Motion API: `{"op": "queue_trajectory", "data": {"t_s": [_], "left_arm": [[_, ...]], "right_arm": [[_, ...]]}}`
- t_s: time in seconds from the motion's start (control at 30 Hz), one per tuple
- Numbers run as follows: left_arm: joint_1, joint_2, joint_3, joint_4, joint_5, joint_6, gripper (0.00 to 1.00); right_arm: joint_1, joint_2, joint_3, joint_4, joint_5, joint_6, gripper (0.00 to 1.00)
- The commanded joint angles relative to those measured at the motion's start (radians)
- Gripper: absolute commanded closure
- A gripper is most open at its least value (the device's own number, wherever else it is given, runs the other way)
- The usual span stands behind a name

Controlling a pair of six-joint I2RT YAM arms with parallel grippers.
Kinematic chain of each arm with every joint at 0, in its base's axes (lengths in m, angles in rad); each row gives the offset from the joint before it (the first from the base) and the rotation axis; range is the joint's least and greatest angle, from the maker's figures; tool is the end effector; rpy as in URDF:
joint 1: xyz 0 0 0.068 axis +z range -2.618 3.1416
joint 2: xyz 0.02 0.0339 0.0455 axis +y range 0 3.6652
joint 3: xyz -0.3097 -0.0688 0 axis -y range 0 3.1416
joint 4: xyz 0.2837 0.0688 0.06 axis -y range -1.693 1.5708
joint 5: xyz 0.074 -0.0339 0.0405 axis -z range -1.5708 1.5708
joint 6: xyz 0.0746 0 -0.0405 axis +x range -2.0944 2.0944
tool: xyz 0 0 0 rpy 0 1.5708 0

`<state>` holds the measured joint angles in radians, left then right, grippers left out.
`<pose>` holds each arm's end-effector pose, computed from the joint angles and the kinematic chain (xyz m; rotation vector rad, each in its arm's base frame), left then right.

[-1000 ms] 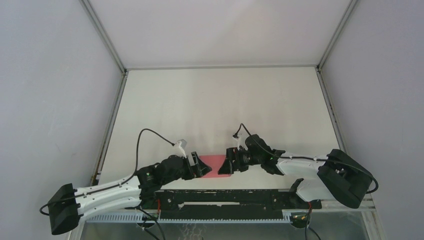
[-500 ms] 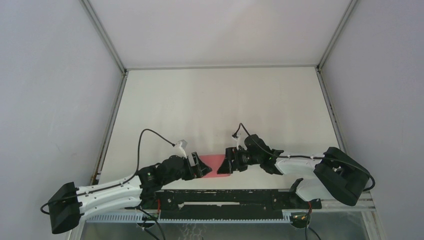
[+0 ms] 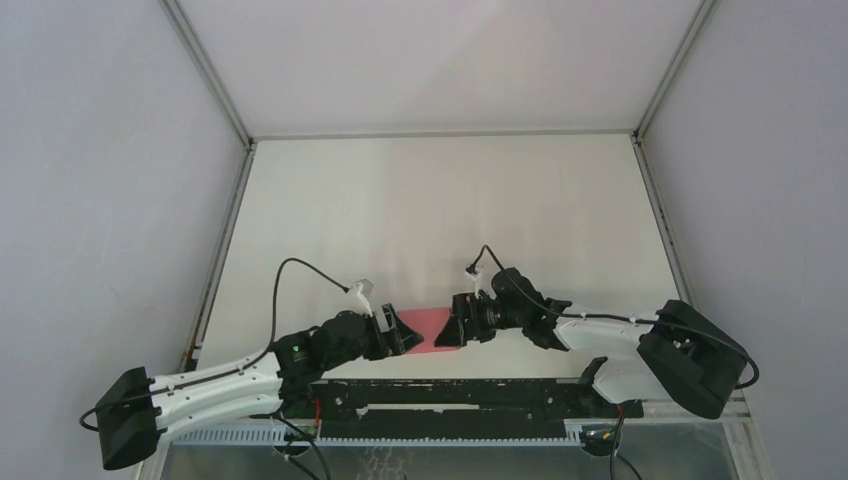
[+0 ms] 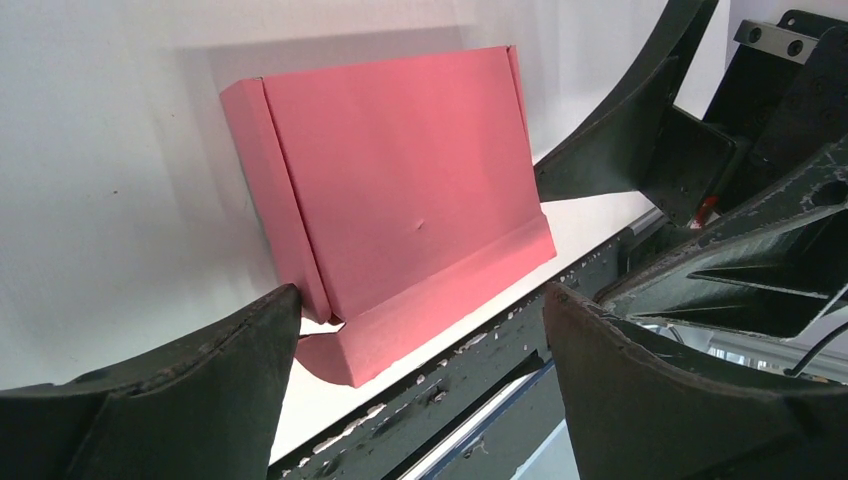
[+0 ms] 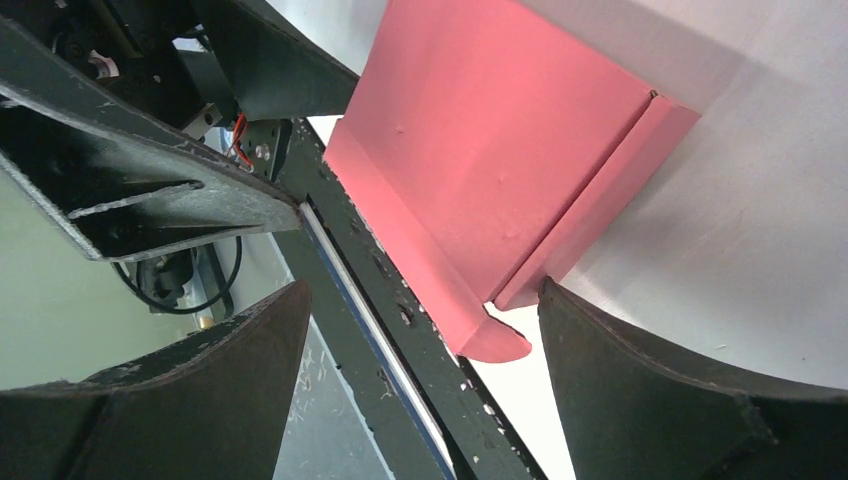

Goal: Fold the paper box
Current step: Close the paper box at the center of the board.

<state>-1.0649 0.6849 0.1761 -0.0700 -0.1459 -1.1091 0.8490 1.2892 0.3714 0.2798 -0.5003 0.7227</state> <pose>0.0971 -0.1530 0.1428 -0.1451 2.3522 -1.0480 0.1489 0.2233 0.1391 -0.4757 2.4590 1.3333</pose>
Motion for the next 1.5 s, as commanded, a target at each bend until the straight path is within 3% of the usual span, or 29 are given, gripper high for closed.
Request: {"op": "queue_trajectory", "data": {"t_s": [0.0,0.57,1.47], "left_arm": [[-0.007,-0.022,0.006,0.065,0.040,-0.014,0.07],[-0.023,-0.140,0.080,-0.067,0.027,-0.023,0.07],[-0.027,-0.169,0.161,-0.129,0.036,-0.015,0.06]], "right_arm": [[0.011,-0.050,0.008,0.035,-0.032,0.022,0.08],[0.019,-0.169,0.008,-0.051,-0.018,0.036,0.08],[0.019,-0.246,0.008,-0.104,-0.019,0.055,0.07]]}}
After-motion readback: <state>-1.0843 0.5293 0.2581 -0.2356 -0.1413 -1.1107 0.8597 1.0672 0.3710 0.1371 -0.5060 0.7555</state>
